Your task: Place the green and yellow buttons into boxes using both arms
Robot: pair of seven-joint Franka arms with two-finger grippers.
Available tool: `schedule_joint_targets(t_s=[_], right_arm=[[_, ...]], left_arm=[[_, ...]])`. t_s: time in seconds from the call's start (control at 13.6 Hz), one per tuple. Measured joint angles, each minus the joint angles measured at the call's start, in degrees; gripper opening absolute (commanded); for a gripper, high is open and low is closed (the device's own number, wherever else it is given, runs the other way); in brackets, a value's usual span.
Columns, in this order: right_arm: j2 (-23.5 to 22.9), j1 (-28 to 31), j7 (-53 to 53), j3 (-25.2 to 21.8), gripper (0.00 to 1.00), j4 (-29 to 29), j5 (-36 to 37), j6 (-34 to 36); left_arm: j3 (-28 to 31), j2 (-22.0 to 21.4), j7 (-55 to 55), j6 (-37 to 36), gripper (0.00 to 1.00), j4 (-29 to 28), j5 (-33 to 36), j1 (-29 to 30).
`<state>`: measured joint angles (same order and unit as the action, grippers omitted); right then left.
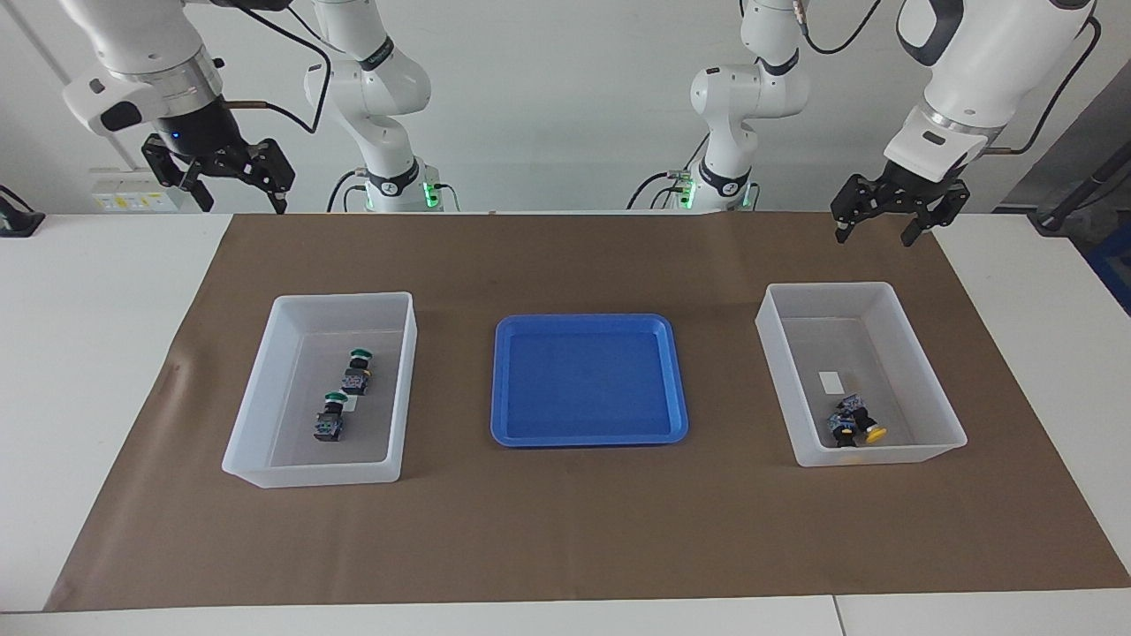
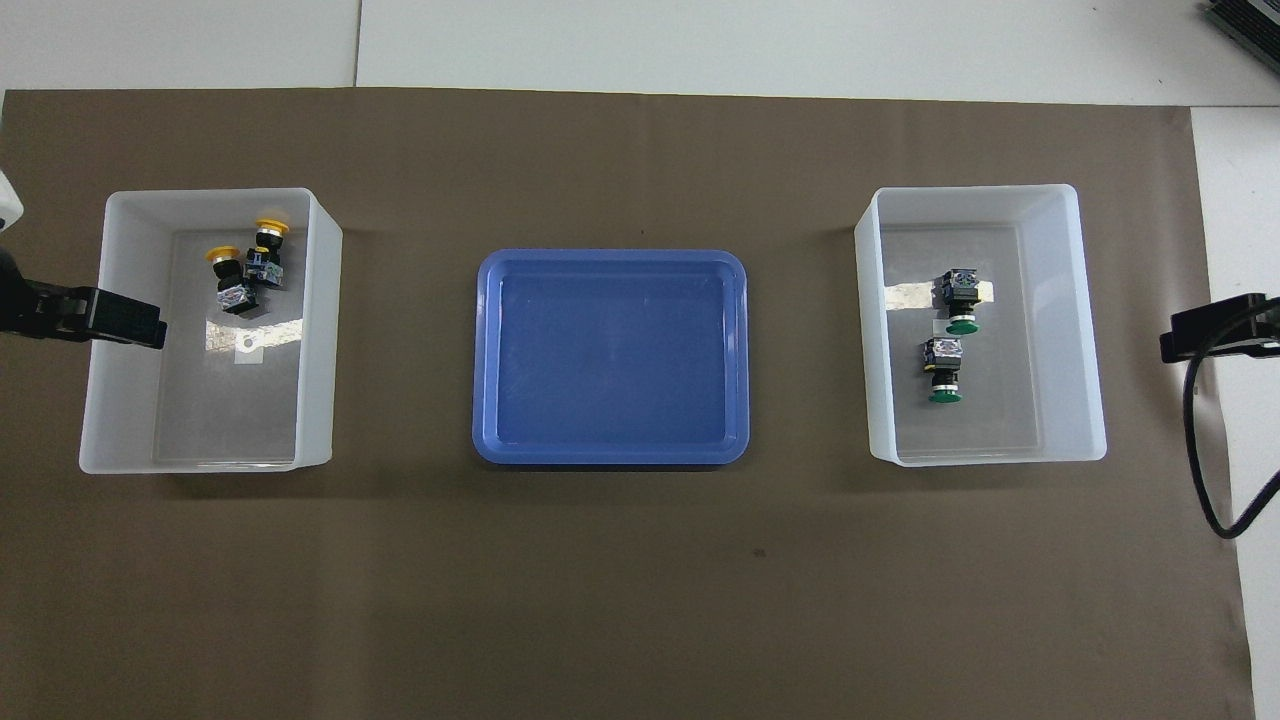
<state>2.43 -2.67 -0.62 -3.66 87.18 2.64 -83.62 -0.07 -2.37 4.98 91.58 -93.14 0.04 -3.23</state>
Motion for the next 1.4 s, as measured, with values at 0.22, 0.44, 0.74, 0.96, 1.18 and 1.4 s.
schedule_joint_targets(t_s=[0.22, 0.44, 0.74, 0.96, 1.18, 1.4], right_arm=[[-0.02, -0.85, 0.0, 0.19, 1.0, 0.25, -0.19, 0.04], [0.0, -0.88, -0.35, 0.2, 1.0, 1.36, -0.35, 0.01], [0.05, -0.88, -1.21, 0.2, 1.0, 1.78, -0.35, -0.06], [0.12, -0.88, -1.23, 0.2, 1.0, 1.78, -0.35, -0.11], [0.12, -0.88, -1.23, 0.2, 1.0, 1.78, -0.35, -0.11], [0.12, -0.88, -1.23, 0.2, 1.0, 1.79, -0.36, -0.11]], left_arm=[[0.1, 0.0, 0.0, 0.0, 1.0, 0.02, 0.0, 0.43], [0.09, 0.0, 0.0, -0.05, 1.0, 0.02, 0.0, 0.53], [0.09, 0.0, 0.0, -0.18, 1.0, 0.02, 0.0, 0.53], [0.09, 0.0, 0.0, -0.3, 1.0, 0.02, 0.0, 0.53], [0.09, 0.0, 0.0, -0.3, 1.0, 0.01, 0.0, 0.53], [0.09, 0.0, 0.0, -0.3, 1.0, 0.01, 0.0, 0.54]])
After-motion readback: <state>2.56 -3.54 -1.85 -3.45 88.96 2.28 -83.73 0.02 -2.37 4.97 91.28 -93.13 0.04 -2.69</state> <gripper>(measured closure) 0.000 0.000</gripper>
